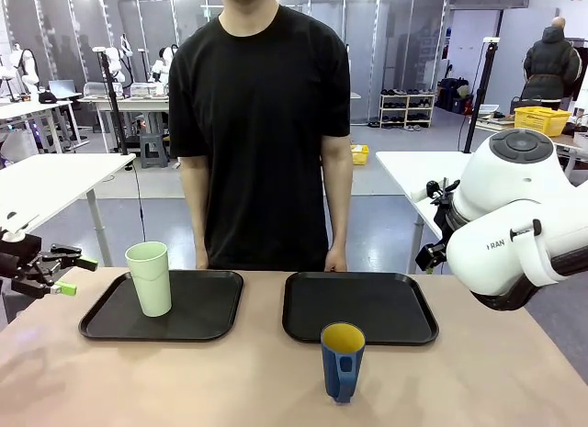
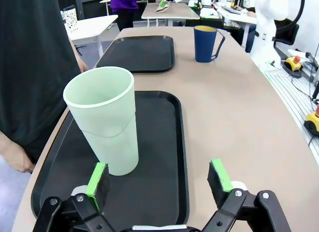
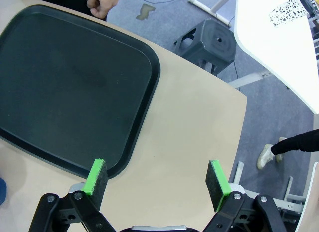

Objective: Sort and store the cups by type.
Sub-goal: Pick up the Handle plastic cup and place it into the empty Flat Tray.

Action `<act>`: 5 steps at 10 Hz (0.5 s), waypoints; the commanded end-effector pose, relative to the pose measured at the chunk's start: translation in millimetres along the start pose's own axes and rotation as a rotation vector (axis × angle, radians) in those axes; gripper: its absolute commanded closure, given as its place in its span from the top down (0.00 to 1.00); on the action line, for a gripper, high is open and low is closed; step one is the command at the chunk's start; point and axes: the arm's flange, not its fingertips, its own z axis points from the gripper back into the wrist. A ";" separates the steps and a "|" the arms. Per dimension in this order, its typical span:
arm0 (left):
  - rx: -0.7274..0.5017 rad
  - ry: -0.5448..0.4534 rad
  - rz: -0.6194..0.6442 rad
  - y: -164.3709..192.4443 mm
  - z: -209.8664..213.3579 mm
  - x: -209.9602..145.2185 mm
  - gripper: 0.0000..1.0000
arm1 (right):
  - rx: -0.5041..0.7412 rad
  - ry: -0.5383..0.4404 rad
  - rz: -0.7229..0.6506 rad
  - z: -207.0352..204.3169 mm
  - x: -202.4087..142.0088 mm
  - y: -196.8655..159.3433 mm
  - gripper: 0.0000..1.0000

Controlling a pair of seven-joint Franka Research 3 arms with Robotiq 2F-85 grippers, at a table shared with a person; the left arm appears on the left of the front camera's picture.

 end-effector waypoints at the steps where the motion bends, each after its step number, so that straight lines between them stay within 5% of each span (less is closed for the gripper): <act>1: -0.005 -0.017 -0.009 2.3 2.5 0.7 1.00 | -0.009 0.000 0.012 -1.7 0.9 -0.2 1.00; 5: -0.005 -0.017 -0.009 2.3 2.5 0.7 1.00 | -0.009 0.000 0.012 -1.7 0.9 -0.2 1.00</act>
